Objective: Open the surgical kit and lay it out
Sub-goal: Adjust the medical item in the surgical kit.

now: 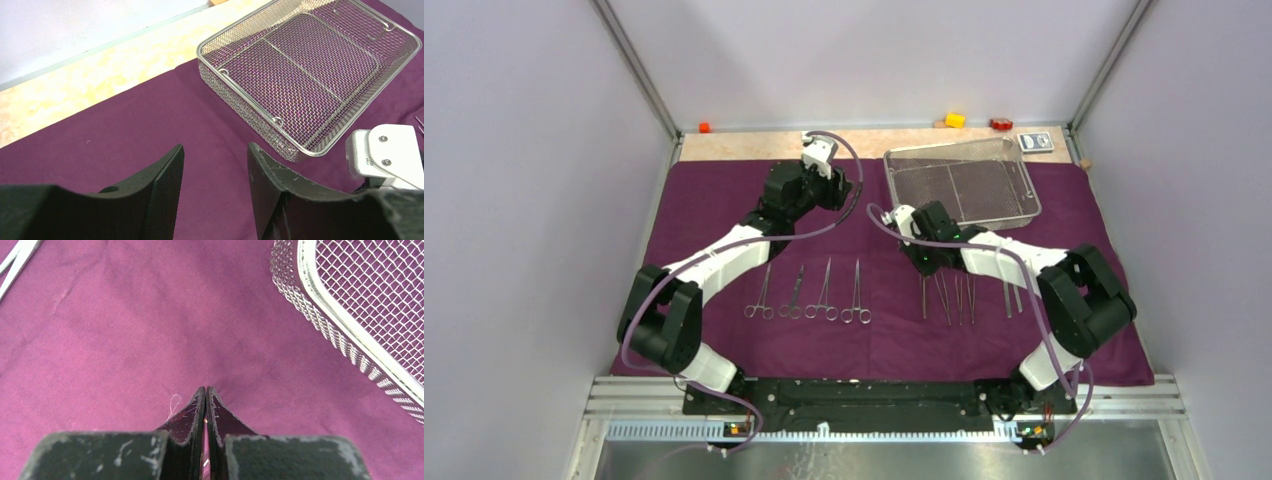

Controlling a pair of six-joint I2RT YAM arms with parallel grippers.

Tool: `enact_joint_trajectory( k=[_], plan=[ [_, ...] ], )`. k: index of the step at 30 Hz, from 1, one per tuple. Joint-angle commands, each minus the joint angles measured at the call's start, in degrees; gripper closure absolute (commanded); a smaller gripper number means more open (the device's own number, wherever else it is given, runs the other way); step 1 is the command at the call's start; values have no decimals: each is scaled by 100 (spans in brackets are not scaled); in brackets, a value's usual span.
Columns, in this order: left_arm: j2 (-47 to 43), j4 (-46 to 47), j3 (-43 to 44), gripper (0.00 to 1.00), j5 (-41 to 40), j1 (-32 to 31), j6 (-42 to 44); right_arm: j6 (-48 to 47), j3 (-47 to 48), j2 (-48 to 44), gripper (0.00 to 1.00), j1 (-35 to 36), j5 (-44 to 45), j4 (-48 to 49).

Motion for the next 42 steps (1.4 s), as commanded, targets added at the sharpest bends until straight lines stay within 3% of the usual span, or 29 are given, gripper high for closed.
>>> enact_joint_trajectory(
  k=[1, 20, 42],
  plan=[
    [-195, 260, -46, 44, 103, 21, -38, -158, -31, -289, 100, -89, -307, 13],
    [-187, 269, -57, 44, 101, 20, -46, -612, -200, -385, 100, -378, -1294, -74],
    [-146, 278, -59, 44, 152, 20, -96, -911, -175, -212, 100, -729, -1840, -190]
  ],
)
